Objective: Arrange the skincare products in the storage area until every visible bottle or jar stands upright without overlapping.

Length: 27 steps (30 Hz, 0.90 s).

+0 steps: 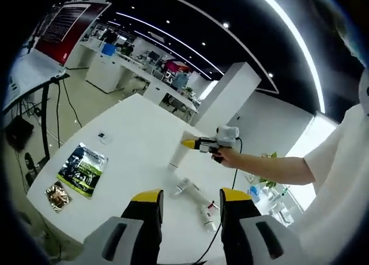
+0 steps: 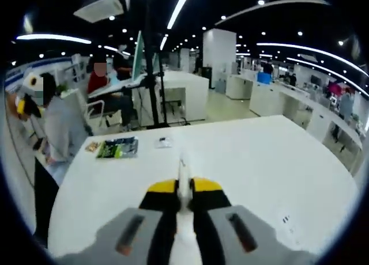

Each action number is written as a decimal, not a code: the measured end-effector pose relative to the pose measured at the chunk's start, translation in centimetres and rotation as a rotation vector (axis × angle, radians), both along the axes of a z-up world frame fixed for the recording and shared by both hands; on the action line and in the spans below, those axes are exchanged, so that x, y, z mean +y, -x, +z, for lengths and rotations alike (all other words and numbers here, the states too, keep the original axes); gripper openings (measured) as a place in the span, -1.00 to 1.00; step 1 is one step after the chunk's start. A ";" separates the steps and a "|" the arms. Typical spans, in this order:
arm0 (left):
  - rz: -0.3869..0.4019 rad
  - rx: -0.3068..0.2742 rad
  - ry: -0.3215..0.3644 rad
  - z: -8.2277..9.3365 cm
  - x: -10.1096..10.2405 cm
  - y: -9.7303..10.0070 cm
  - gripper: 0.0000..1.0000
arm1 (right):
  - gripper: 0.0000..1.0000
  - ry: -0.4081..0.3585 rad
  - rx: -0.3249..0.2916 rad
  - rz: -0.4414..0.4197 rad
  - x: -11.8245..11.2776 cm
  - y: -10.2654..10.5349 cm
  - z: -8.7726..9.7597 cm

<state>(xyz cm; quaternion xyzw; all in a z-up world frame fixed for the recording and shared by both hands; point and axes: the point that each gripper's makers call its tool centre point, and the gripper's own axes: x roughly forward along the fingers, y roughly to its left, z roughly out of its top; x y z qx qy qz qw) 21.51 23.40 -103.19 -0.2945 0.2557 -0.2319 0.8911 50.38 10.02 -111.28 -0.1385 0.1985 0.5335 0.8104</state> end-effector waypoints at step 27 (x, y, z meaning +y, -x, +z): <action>0.023 0.002 0.031 -0.1 0.4 1.6 -0.20 | -0.63 0.121 0.052 0.193 -2.8 -0.6 -1.4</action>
